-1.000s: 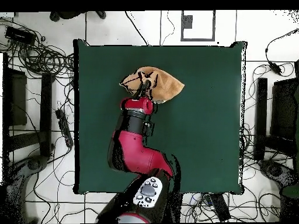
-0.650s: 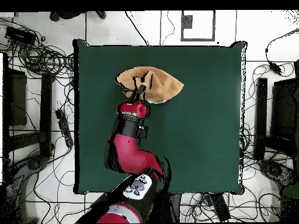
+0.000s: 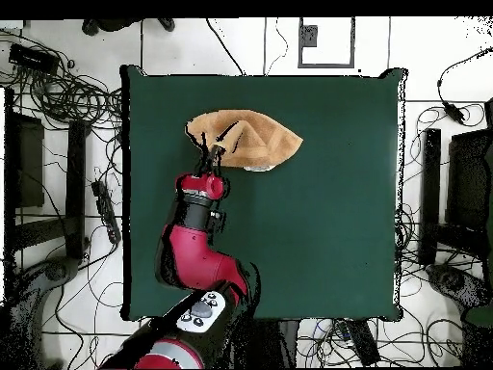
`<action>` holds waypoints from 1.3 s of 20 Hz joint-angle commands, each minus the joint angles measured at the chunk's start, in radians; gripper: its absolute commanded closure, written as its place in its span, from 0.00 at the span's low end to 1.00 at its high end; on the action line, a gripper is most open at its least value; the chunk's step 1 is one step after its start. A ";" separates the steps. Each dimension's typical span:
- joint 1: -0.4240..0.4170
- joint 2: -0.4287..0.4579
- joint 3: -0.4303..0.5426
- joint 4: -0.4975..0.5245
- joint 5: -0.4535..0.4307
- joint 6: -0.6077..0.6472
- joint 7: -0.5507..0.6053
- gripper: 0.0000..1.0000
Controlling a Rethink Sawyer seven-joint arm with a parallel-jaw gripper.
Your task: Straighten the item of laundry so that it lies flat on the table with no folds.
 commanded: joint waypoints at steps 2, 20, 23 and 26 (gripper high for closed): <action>0.007 0.059 0.121 0.036 0.066 0.165 0.195 1.00; -0.006 0.101 0.226 -0.063 -0.035 0.335 0.227 1.00; -0.008 0.091 0.241 -0.068 -0.063 0.372 0.227 1.00; -0.015 0.087 0.267 -0.082 -0.063 0.467 0.205 1.00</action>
